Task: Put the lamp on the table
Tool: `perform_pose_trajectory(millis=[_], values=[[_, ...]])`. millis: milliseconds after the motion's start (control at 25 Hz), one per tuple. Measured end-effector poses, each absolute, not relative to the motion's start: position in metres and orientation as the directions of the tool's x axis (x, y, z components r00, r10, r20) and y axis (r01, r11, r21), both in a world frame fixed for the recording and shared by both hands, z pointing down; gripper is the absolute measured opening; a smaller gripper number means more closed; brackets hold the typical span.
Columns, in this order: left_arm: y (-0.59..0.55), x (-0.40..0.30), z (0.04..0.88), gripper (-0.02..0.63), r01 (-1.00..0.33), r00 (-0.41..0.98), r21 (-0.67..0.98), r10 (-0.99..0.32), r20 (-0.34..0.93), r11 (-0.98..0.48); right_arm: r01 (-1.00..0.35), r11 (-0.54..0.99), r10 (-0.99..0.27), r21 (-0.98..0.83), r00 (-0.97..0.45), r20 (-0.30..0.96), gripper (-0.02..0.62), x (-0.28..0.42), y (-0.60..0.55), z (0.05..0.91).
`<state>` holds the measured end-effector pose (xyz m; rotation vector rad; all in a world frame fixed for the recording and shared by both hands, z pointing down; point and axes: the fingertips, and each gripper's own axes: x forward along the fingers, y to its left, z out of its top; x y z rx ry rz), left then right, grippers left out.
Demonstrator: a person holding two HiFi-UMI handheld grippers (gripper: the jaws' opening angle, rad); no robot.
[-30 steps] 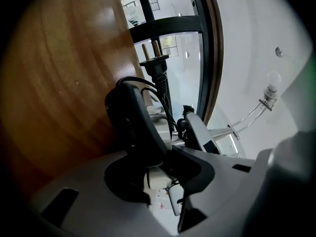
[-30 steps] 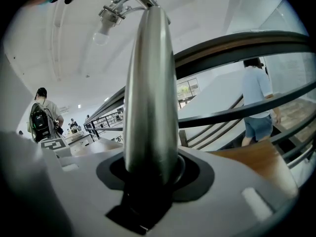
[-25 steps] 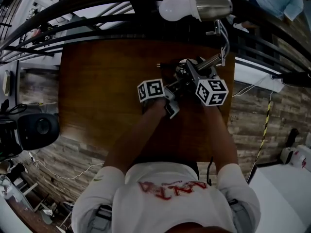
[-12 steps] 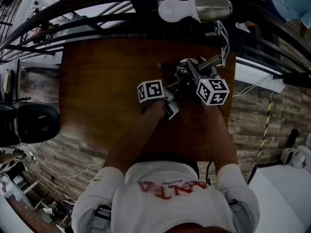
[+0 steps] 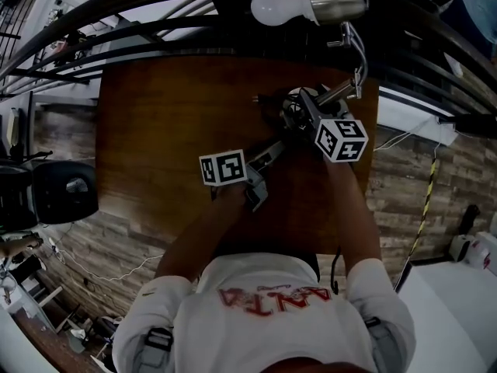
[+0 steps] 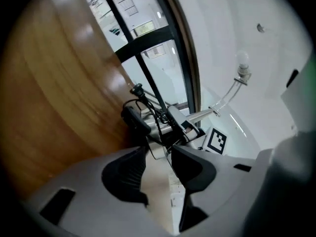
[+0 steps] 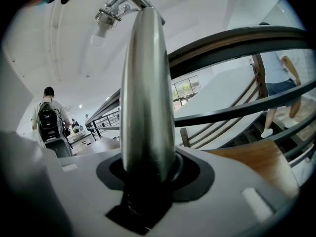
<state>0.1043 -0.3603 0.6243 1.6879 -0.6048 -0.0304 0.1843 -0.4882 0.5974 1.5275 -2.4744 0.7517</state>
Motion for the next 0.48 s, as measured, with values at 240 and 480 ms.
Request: perform_pose_trajectory(millis=[240,480], values=[[-0.352,0.068,0.593,0.018,-0.599,0.782,0.681,-0.489,0.386,-0.422,-0.879,0.363,-0.799,-0.309,-0.464,0.384,0.189,0.183,-0.487,0.601],[-0.349,0.051,0.572,0.011,-0.626,0.771,0.566,-0.535,0.346,-0.535,-0.895,0.367,-0.797,-0.252,-0.443,0.410,0.189,0.174,-0.487,0.608]])
